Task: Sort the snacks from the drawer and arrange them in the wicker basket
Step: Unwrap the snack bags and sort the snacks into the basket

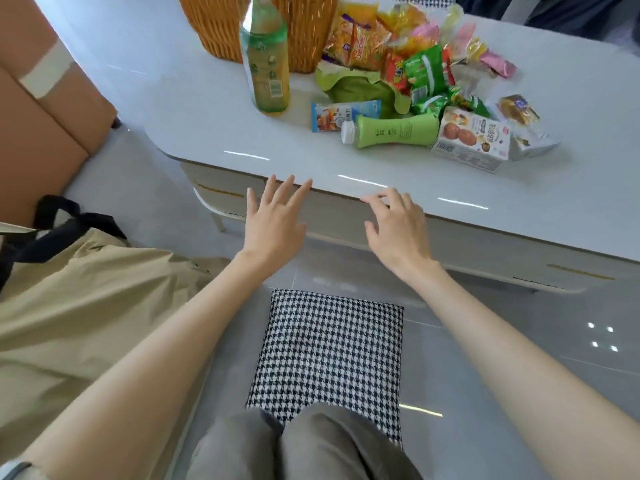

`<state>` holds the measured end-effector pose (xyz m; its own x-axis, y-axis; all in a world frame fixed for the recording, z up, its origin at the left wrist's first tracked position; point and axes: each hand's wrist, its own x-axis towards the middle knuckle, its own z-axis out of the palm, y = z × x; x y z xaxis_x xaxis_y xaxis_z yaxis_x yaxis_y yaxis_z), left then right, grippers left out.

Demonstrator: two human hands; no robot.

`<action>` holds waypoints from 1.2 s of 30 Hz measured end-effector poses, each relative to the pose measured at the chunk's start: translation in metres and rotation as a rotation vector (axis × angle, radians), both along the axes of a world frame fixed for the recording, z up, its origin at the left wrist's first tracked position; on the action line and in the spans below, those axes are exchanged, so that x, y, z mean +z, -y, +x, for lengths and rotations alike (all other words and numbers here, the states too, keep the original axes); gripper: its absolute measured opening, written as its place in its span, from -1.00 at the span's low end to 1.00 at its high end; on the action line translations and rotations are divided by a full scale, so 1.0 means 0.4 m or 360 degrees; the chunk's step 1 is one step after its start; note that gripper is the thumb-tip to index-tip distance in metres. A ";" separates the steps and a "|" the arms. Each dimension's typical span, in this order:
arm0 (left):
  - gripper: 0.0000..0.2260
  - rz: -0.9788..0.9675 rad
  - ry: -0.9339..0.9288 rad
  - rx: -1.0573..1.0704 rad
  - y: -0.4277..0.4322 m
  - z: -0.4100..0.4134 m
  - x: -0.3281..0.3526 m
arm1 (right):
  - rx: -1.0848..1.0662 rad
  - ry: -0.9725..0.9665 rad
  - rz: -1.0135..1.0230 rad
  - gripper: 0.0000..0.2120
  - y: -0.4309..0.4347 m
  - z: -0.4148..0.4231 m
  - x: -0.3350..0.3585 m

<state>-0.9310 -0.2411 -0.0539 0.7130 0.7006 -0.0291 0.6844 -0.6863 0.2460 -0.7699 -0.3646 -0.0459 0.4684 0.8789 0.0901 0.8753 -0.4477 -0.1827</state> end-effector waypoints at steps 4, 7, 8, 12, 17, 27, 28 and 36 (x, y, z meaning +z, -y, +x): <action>-0.44 -0.0157 0.0012 0.0168 0.013 -0.155 0.215 | 0.0092 -0.0218 -0.0054 -0.59 -0.016 -0.138 0.236; -0.47 -0.0249 0.0070 0.0331 0.009 -0.288 0.406 | 0.0218 -0.0346 -0.0091 -0.58 -0.035 -0.240 0.432; -0.48 -0.0291 0.0091 0.0374 0.006 -0.333 0.472 | 0.0270 -0.0370 -0.0101 -0.58 -0.042 -0.274 0.494; -0.53 -0.0367 0.0164 0.0504 -0.008 -0.493 0.718 | 0.0406 -0.0434 -0.0138 -0.58 -0.085 -0.388 0.705; -0.52 -0.0373 0.0234 0.0569 -0.032 -0.615 0.902 | 0.0483 -0.0528 -0.0110 -0.60 -0.145 -0.484 0.856; -0.54 -0.0335 0.0353 0.0663 -0.193 -0.646 1.022 | 0.0480 -0.0708 0.0026 -0.63 -0.328 -0.550 0.951; -0.54 -0.0341 0.0350 0.0664 -0.216 -0.644 1.021 | 0.0492 -0.0711 0.0015 -0.63 -0.354 -0.549 0.951; -0.54 -0.0398 0.0296 0.0682 -0.514 -0.570 0.990 | 0.0544 -0.0701 -0.0119 -0.64 -0.668 -0.459 0.904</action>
<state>-1.1591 -0.0356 0.3419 0.3732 0.9182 -0.1327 0.8198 -0.2595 0.5104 -0.9534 -0.0974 0.3157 0.1349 0.9838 -0.1182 0.8211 -0.1778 -0.5424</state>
